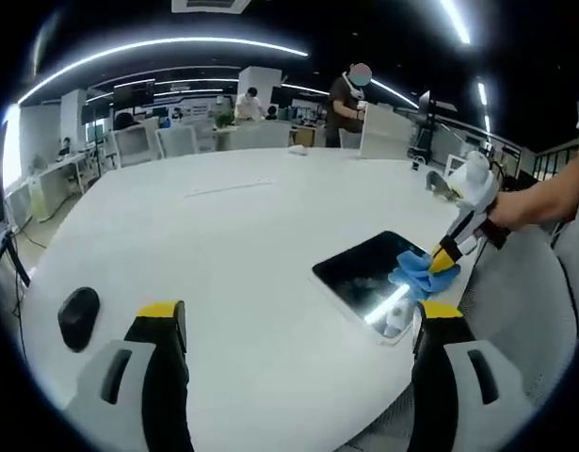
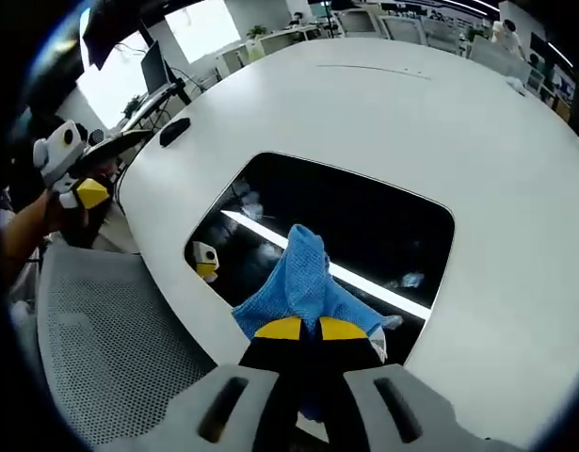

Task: Wipe the mirror surface with the cleaning cloth until all visible marks leave the cleaned area.

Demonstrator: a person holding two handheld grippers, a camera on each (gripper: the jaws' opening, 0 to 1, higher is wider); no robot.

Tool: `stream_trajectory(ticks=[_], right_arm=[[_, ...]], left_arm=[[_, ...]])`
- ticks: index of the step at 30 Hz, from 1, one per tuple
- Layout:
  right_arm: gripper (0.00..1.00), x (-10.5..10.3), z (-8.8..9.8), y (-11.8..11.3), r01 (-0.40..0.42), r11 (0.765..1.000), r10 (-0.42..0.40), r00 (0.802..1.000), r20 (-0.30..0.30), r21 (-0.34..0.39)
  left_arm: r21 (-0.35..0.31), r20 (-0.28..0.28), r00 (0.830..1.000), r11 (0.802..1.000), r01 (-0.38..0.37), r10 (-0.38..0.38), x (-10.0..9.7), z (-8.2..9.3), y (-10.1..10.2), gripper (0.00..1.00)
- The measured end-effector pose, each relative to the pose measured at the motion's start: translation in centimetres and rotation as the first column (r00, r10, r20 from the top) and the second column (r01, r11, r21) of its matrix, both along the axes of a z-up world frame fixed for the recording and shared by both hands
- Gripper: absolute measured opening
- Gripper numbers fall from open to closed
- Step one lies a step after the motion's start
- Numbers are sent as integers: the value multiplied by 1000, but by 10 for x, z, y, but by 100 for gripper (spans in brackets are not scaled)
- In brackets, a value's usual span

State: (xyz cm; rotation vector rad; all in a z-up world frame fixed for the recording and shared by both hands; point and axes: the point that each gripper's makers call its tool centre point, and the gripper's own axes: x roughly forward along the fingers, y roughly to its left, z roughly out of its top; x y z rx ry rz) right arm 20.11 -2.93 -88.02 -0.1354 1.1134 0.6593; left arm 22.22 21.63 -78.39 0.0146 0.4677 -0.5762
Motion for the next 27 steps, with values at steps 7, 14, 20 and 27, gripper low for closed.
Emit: stream_trajectory(ticks=[7, 14, 20, 27], right_arm=[[0, 1, -1, 0, -8, 1000, 8, 1000, -8, 3], [0, 1, 0, -1, -12, 1000, 12, 1000, -13, 8], [0, 3, 0, -9, -5, 1000, 5, 1000, -10, 3], [0, 4, 0, -21, 9, 1000, -9, 1000, -9, -1]], left_arm=[[12, -5, 1000, 1000, -4, 5, 1, -4, 5, 99], [17, 4, 1000, 1000, 14, -14, 2, -6, 2, 99], [9, 5, 1000, 1000, 14, -14, 2, -4, 1, 99], [8, 0, 1000, 1000, 15, -15, 3, -4, 1, 99]])
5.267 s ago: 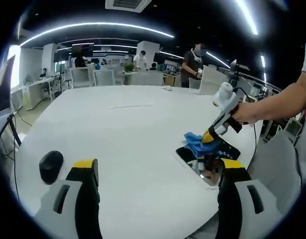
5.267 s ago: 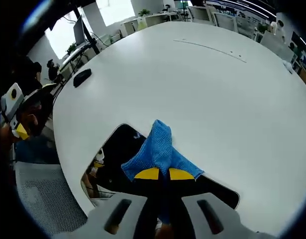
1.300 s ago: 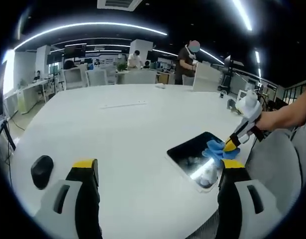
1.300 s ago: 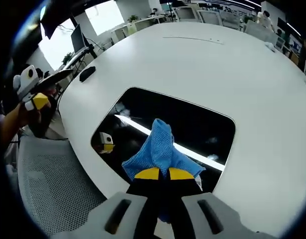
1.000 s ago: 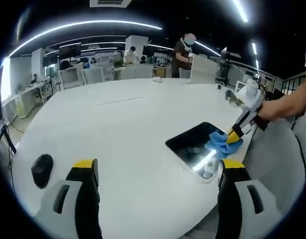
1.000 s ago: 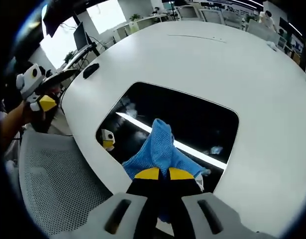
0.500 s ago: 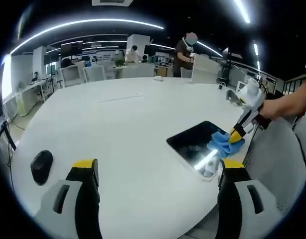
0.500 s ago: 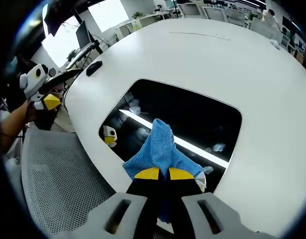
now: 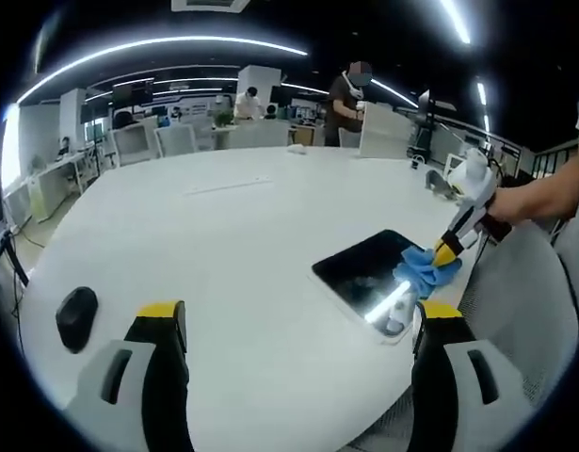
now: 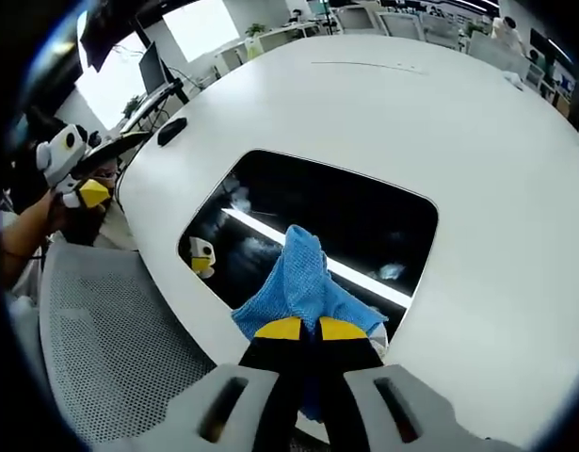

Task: Wipe the mirror surface with the cleaning cloth until all visible marks leave the cleaned area.

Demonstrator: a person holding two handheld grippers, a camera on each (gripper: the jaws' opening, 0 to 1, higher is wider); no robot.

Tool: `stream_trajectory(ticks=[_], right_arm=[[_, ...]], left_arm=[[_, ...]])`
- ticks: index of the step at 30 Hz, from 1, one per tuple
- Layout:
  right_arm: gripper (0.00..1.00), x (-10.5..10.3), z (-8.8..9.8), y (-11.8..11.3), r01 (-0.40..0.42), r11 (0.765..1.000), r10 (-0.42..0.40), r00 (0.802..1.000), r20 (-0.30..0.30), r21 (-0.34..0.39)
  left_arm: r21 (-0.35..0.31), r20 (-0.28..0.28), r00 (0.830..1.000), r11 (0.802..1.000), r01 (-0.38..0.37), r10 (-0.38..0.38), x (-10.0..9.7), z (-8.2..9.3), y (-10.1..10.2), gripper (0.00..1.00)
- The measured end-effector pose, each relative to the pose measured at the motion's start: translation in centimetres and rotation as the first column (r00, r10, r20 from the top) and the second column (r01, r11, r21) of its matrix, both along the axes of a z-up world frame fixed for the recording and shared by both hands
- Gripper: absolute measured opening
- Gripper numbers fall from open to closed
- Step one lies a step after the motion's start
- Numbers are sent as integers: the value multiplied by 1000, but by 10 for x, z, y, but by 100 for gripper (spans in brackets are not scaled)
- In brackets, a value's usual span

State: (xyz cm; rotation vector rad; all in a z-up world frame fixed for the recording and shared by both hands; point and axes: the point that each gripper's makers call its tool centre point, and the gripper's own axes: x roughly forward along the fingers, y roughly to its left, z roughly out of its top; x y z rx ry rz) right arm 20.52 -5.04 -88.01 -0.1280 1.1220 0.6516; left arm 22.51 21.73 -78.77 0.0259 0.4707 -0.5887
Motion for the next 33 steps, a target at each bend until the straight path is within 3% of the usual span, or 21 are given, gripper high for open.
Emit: stream_trajectory(ticks=[13, 33], right_arm=[[0, 0, 0, -21, 26, 1000, -26, 1000, -4, -12], [0, 10, 0, -21, 33, 999, -33, 999, 8, -26]], left_arm=[[-5, -3, 1000, 1000, 4, -4, 8, -1, 1, 99], [-13, -6, 1000, 1000, -4, 4, 11, 0, 4, 99]])
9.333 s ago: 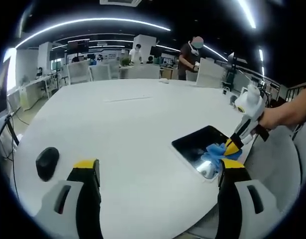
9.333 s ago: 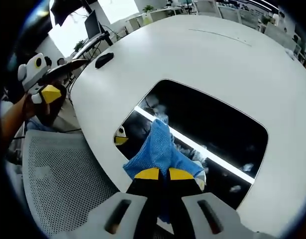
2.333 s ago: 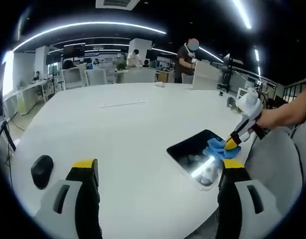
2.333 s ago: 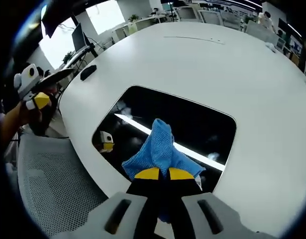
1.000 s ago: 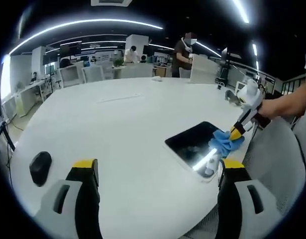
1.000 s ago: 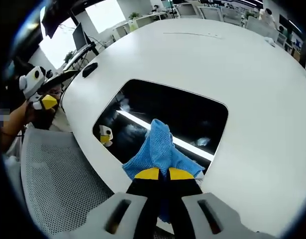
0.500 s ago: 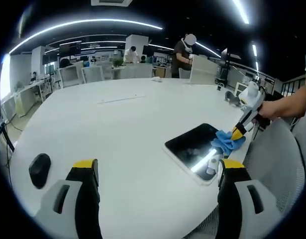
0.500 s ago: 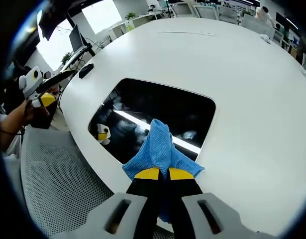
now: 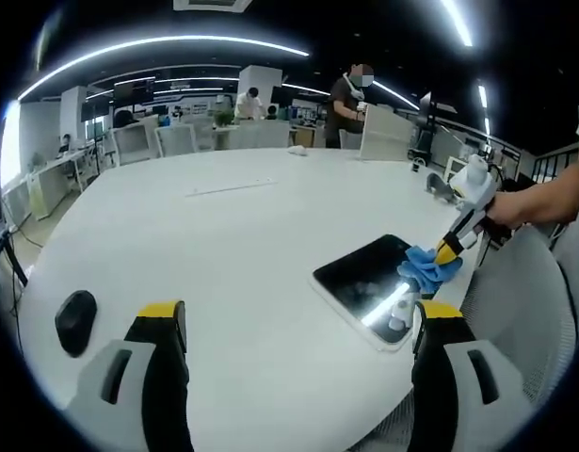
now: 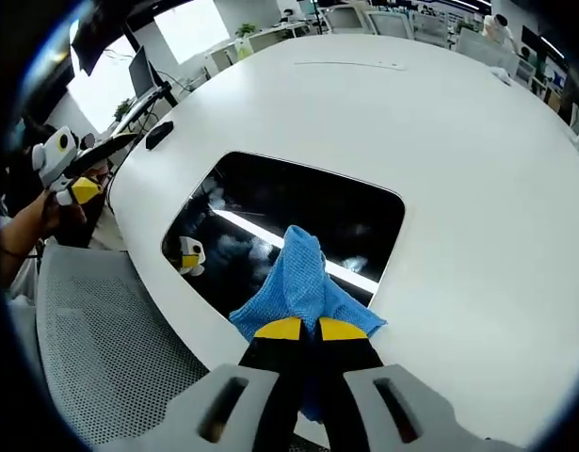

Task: Wipe the mirror surface with the cleaning cloth until all visible marks leave the cleaned area.

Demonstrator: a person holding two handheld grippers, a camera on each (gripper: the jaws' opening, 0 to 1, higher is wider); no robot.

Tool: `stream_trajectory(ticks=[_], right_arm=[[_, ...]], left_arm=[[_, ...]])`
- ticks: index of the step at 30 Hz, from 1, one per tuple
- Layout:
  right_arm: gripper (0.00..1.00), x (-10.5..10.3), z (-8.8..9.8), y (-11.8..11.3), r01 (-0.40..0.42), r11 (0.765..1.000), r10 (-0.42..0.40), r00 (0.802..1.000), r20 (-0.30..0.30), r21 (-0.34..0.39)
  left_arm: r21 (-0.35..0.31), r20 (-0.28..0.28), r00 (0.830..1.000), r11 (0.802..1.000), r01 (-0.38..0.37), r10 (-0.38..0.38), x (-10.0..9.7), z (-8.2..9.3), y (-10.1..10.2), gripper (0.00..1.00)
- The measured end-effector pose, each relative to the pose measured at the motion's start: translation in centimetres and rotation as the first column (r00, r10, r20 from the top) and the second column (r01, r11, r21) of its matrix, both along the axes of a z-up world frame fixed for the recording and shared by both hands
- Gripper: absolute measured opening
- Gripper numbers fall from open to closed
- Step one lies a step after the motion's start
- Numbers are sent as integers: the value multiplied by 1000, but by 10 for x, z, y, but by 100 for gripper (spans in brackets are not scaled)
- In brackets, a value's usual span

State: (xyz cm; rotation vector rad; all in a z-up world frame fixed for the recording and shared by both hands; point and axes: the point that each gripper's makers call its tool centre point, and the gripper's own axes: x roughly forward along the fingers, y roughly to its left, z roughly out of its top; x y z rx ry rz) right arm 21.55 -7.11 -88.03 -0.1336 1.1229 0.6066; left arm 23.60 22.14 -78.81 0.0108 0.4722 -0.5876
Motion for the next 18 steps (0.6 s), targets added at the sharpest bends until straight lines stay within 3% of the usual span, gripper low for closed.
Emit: stream_trajectory(ticks=[18], right_arm=[[0, 35, -1, 0, 5, 1000, -4, 1000, 30, -16]], left_arm=[[-10, -4, 1000, 1000, -11, 11, -3, 0, -2, 99]])
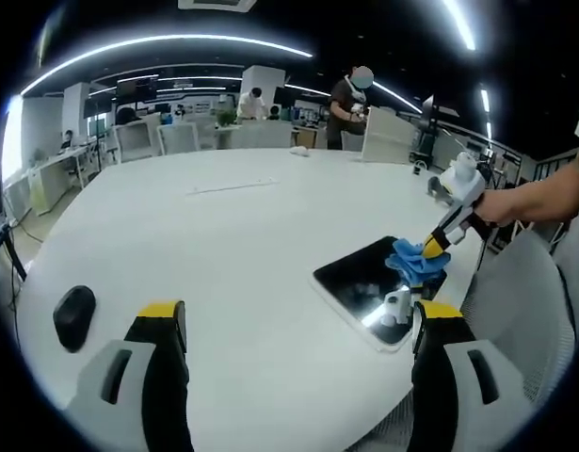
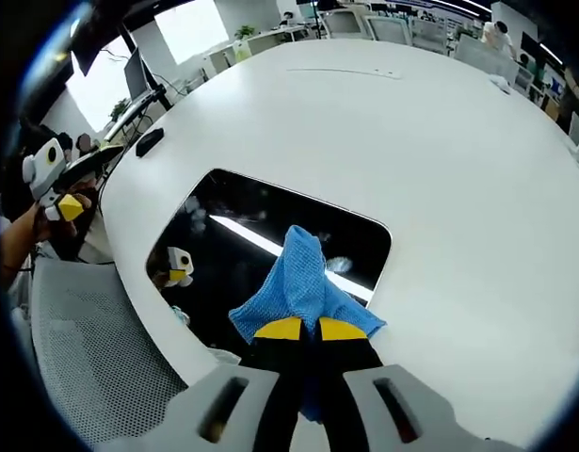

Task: Wipe the mirror surface with the cleaning cloth until all visible marks leave the cleaned area.

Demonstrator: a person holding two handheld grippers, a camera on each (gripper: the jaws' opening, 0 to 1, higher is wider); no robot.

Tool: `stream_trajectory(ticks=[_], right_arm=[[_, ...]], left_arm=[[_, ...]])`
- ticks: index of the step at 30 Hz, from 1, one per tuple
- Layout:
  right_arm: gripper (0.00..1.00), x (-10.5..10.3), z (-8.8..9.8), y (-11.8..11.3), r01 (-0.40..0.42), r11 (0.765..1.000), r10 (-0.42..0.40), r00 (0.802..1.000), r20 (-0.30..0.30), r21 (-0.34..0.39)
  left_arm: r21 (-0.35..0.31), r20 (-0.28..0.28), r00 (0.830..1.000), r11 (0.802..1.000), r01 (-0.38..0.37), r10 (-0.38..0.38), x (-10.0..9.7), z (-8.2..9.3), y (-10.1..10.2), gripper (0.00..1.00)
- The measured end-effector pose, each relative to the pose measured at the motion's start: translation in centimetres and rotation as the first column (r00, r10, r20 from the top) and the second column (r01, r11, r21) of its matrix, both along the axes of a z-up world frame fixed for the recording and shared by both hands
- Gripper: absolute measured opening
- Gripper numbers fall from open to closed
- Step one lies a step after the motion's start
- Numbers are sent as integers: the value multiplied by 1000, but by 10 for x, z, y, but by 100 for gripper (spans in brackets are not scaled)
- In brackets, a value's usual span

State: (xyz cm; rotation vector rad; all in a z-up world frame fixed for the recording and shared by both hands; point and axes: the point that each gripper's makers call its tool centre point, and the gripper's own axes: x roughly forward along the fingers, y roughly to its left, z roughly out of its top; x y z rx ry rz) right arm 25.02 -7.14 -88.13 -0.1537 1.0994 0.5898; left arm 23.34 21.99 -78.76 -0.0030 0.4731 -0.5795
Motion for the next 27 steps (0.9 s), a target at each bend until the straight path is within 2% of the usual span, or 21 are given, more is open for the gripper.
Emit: stream_trajectory(ticks=[8, 18, 27], right_arm=[[0, 16, 0, 0, -1, 1000, 1, 1000, 8, -6], [0, 34, 0, -1, -1, 1000, 1, 1000, 15, -16], [0, 47, 0, -2, -12, 999, 13, 1000, 24, -30]], left_arm=[[0, -3, 1000, 1000, -1, 1, -4, 5, -8, 99], [-12, -3, 1000, 1000, -17, 17, 1, 3, 1, 99], [-18, -5, 1000, 1000, -21, 21, 1, 4, 0, 99]])
